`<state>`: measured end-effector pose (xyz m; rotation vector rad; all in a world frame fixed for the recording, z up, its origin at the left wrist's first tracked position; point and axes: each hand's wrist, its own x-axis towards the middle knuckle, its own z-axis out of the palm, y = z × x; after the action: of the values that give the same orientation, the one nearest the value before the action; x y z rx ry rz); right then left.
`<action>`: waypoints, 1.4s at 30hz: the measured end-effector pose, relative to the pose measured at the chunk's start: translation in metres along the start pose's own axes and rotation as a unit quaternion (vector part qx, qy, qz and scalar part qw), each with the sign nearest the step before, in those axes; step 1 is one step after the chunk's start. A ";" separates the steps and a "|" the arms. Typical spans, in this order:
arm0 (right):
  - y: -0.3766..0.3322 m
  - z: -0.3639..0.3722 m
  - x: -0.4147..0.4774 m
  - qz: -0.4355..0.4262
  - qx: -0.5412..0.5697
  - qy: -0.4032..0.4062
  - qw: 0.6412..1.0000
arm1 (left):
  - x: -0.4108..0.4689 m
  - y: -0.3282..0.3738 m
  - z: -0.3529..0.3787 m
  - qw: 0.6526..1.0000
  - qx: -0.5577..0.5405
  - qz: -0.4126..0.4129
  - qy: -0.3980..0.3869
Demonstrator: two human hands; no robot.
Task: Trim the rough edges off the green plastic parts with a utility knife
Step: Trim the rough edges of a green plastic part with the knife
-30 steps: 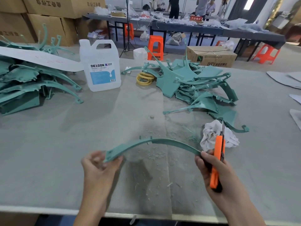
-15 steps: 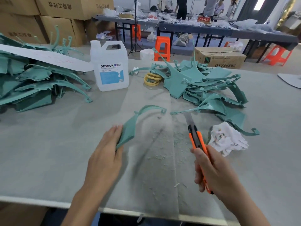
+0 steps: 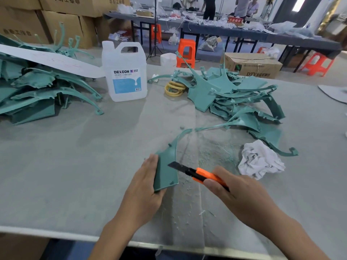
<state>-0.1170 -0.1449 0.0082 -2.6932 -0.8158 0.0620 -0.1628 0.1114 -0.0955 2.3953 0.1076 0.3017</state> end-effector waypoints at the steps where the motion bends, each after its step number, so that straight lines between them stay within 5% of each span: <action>1: 0.002 0.000 0.001 -0.001 -0.023 -0.006 1.000 | 0.000 -0.001 -0.001 1.000 -0.006 0.000 -0.006; 10: 0.011 0.008 -0.009 -0.027 -0.044 -0.043 0.998 | -0.017 -0.001 -0.006 0.999 -0.022 0.016 -0.022; 22: 0.028 0.019 0.048 0.035 -0.085 0.027 0.995 | -0.019 0.005 -0.001 0.999 0.034 0.015 -0.021; 33: 0.096 0.015 0.102 0.203 -0.219 -0.008 0.954 | -0.022 0.007 -0.003 0.999 0.040 0.019 -0.026; 37: 0.083 0.013 0.087 0.193 -0.093 0.012 0.977 | -0.024 0.006 -0.003 0.999 0.027 0.017 -0.017; 42: 0.029 0.013 0.041 0.024 0.078 -0.047 0.996 | -0.024 0.006 -0.003 1.000 0.005 -0.002 -0.014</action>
<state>-0.0692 -0.1415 -0.0117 -2.5783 -0.7397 0.2561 -0.1867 0.1055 -0.0935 2.4088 0.1017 0.2658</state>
